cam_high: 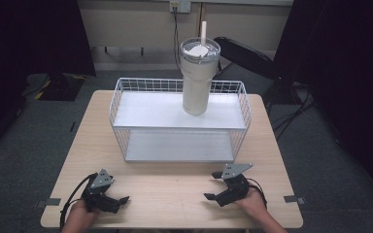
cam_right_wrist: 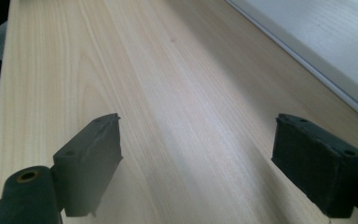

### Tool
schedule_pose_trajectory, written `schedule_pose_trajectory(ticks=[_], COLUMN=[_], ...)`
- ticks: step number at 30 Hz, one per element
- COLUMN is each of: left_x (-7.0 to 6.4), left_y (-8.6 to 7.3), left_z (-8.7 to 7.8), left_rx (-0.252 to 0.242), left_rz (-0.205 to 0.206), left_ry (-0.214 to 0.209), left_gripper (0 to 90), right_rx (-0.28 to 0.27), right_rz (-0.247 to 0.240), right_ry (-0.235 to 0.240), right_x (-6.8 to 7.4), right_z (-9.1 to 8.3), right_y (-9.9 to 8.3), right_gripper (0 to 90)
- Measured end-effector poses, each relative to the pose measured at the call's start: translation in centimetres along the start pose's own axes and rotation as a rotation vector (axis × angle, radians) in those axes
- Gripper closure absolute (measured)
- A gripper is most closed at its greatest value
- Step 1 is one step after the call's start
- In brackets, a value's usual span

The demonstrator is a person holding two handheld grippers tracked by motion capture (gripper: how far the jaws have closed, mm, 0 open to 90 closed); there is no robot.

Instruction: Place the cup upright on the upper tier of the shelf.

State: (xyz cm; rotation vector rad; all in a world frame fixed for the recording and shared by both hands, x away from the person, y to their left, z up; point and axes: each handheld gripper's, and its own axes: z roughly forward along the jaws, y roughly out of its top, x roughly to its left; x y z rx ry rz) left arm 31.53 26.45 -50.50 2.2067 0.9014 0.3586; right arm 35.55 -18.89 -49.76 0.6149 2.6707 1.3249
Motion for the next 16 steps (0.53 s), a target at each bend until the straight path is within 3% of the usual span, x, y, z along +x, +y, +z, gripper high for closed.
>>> schedule_pose_trajectory(ticks=[16], left_x=[0.01], left_y=[0.00], left_z=[0.00], left_rx=[0.000], left_rz=[0.000], left_ry=[0.000], left_gripper=[0.0], right_rx=[0.087], right_rz=[-0.075], right_ry=[-0.053], right_x=[0.24], right_z=[0.33], right_y=[-0.60], right_gripper=[13.9])
